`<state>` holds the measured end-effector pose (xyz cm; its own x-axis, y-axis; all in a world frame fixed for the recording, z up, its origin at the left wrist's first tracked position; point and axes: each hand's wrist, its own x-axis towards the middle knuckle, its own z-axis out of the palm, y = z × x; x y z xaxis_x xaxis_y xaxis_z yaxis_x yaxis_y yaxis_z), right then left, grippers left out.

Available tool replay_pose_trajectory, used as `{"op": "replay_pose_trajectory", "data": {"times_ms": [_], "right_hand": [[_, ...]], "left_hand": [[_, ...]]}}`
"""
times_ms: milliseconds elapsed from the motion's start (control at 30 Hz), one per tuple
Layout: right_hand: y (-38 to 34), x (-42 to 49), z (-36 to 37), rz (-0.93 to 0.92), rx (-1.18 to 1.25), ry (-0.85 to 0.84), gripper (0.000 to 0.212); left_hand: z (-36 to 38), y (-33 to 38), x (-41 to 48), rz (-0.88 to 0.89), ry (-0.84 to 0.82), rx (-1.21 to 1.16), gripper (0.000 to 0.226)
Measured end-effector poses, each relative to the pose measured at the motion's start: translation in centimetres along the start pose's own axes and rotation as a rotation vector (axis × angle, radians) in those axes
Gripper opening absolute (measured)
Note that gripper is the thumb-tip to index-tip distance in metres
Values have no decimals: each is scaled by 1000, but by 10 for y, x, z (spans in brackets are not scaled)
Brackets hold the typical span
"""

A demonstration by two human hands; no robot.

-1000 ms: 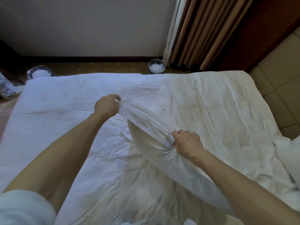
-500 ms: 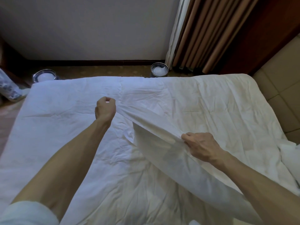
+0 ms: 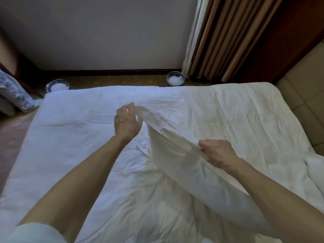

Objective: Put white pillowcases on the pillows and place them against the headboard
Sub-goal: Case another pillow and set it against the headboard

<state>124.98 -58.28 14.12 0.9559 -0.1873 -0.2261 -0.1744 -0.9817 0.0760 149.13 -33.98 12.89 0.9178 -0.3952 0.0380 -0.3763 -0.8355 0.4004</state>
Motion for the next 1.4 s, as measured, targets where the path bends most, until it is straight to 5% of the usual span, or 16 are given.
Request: {"op": "replay_pose_trajectory", "data": {"times_ms": [100, 200, 467, 767, 1000, 1133, 1400], "right_hand": [[-6, -2, 2, -2, 27, -1, 8], [-7, -5, 5, 9, 22, 15, 8], [-11, -10, 11, 55, 74, 47, 9], [24, -78, 43, 237, 186, -81, 48], [68, -153, 42, 374, 142, -228, 55], [82, -188, 32, 455, 150, -318, 55], [109, -284, 42, 629, 118, -404, 57]], "left_hand": [[2, 15, -9, 249, 59, 160, 59], [4, 21, -13, 483, -17, 341, 37], [34, 74, -43, 921, -186, 229, 43], [91, 133, -106, 773, -319, 284, 21], [107, 181, -129, 722, -380, 188, 34], [118, 214, -163, 854, -453, 152, 50], [142, 251, -215, 1064, -444, 230, 29]]}}
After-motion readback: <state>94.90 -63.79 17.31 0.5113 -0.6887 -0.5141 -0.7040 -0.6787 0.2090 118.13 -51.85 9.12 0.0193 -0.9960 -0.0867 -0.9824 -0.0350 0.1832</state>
